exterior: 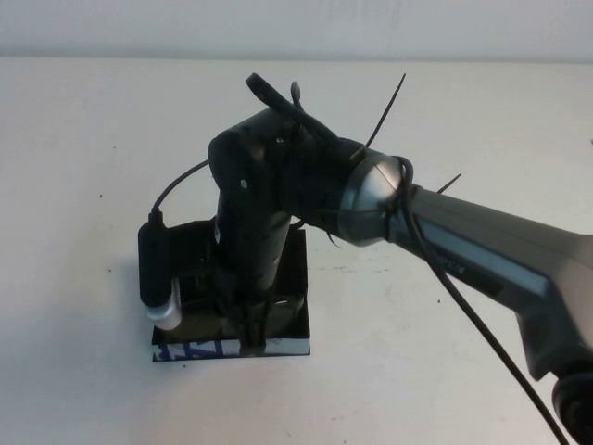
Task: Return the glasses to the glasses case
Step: Place the glasses in the glasses case
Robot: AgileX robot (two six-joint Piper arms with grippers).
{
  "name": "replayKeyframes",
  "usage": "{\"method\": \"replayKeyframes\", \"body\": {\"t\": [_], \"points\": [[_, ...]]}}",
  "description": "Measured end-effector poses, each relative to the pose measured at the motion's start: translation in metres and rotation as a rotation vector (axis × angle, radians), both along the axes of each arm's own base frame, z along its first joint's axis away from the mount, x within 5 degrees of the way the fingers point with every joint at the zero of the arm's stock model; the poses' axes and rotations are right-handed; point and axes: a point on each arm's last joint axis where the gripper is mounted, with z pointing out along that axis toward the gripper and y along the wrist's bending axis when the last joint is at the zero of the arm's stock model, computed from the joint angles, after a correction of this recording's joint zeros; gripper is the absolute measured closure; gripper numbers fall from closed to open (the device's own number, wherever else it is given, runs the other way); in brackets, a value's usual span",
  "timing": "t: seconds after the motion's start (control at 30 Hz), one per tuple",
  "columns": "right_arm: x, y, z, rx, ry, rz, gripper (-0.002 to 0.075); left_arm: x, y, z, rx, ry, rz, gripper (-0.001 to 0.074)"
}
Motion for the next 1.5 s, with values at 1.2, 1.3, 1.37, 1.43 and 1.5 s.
{"method": "replayKeyframes", "body": {"t": [1.2,1.3,1.37,1.43,1.5], "points": [[0.019,0.003,-0.010,0.018,0.028,-0.106,0.0662,0.000,0.000,0.000,0.000,0.000,0.000,0.0735],[0.022,0.001,-0.012,0.010,0.027,-0.124,0.0662,0.000,0.000,0.000,0.000,0.000,0.000,0.0735],[0.022,0.001,-0.013,0.007,0.027,-0.124,0.0662,0.000,0.000,0.000,0.000,0.000,0.000,0.0735],[0.022,0.001,-0.014,0.007,0.030,-0.127,0.0662,0.000,0.000,0.000,0.000,0.000,0.000,0.0735],[0.022,0.002,-0.014,0.009,0.034,-0.129,0.0662,0.000,0.000,0.000,0.000,0.000,0.000,0.0735]]}}
